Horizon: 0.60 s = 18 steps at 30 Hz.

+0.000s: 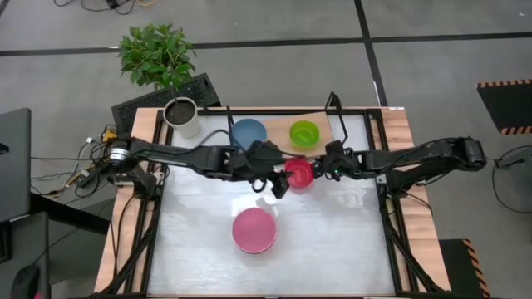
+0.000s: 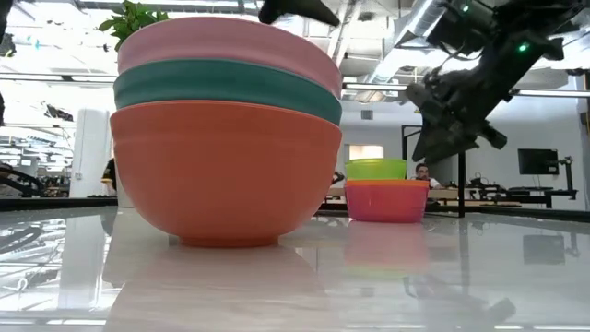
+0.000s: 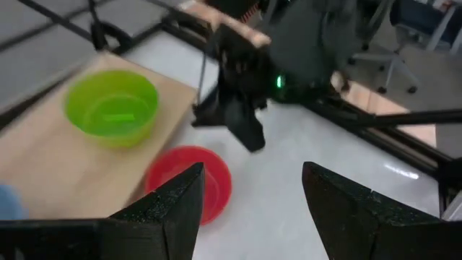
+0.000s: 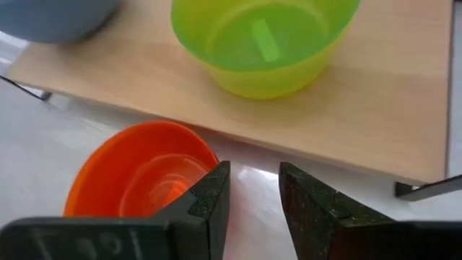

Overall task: Place and stack bowls onto a shelf
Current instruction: Stack the small orange bowl on top of the small green bowl on the shelf

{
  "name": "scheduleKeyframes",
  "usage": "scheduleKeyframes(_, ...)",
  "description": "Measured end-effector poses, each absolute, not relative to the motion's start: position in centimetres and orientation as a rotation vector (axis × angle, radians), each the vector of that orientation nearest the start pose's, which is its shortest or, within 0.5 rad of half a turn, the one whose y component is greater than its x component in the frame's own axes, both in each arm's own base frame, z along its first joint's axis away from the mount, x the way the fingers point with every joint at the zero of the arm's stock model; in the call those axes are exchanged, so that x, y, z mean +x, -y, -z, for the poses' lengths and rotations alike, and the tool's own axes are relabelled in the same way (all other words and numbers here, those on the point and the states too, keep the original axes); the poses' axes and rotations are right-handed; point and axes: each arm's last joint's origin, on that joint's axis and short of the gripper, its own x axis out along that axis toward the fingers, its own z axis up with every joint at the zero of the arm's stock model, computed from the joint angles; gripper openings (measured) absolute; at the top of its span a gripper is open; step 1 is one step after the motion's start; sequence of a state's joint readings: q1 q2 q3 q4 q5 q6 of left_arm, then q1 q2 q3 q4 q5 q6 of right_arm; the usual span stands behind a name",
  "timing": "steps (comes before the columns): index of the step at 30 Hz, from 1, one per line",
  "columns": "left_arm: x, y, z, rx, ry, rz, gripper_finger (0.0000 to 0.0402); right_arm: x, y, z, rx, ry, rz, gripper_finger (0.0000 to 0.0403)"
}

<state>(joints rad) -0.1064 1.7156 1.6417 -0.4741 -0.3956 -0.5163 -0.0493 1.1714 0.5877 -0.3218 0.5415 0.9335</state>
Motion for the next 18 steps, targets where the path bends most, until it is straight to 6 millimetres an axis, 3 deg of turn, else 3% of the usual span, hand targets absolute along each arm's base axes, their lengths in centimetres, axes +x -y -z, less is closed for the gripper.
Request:
scheduleKeyframes(9,35.6,4.1,-38.7,-0.330,-0.393,-0.435,0.0217,22.4,2.2,-17.4,0.657,-0.612,0.856,0.0147)
scheduleKeyframes(18,34.9,5.2,-39.3,-0.304,-0.384,-0.398,0.0217,22.5,2.4,-17.4,0.725,-0.619,0.835,0.0231)
